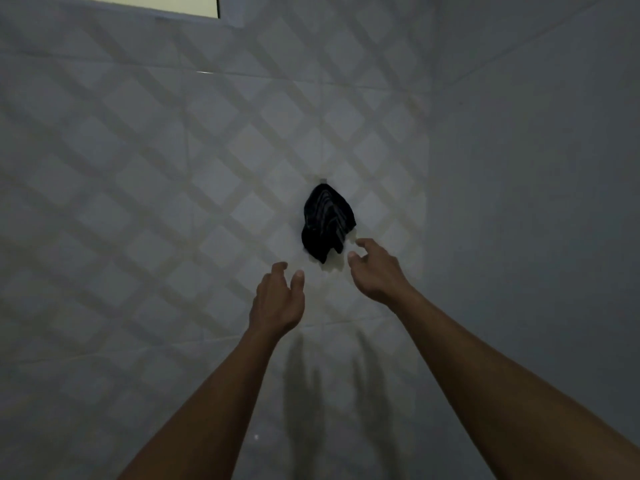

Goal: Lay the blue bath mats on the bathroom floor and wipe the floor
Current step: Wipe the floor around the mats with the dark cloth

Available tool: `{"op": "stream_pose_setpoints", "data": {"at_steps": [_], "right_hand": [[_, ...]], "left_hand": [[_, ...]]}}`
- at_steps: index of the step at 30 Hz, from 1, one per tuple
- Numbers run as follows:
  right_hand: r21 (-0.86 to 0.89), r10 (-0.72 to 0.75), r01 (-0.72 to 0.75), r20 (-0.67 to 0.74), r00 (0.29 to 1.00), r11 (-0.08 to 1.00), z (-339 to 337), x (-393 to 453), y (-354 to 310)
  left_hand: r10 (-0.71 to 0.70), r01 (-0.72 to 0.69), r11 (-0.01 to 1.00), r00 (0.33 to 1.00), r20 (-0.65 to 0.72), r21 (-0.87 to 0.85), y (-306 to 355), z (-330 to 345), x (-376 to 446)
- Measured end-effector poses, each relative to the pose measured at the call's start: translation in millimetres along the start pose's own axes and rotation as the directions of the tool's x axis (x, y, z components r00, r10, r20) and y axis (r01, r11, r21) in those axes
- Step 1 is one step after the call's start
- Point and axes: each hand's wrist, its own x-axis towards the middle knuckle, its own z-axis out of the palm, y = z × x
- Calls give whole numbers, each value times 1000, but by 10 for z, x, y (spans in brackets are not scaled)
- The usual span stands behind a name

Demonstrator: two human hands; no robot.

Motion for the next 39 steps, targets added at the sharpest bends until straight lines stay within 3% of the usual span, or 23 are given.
{"op": "stream_pose_setpoints", "data": {"at_steps": [9,13,19,24,28,32,36,39], "right_hand": [[65,-113,126,-178,978,990,153,1523,285],[168,-115,149,-193,974,974,338,1802,368],[227,-84,124,-182,980,966,447,2020,360],[230,-48,84,-158,986,970,486,2149,273],[310,-82,139,-190,978,941,431,2133,228],[378,-91,187,-257,962,907,308,2031,118],[314,-94,207,-338,936,927,320,1860,20],[361,-113,252,-364,925,898,436,1656,-6]], "left_hand": [[37,-37,999,962,-269,6,444,604,1193],[-10,7,1000,951,-311,-12,492,712,1518],[-163,110,978,931,-326,-174,600,786,1713],[-181,132,977,933,-313,-170,653,808,1831],[-176,143,983,914,-366,-114,689,812,1876],[-184,84,964,895,-405,-253,835,693,1823],[-151,91,985,866,-478,-146,883,561,1662],[-66,44,997,874,-481,-57,771,468,1492]]}}
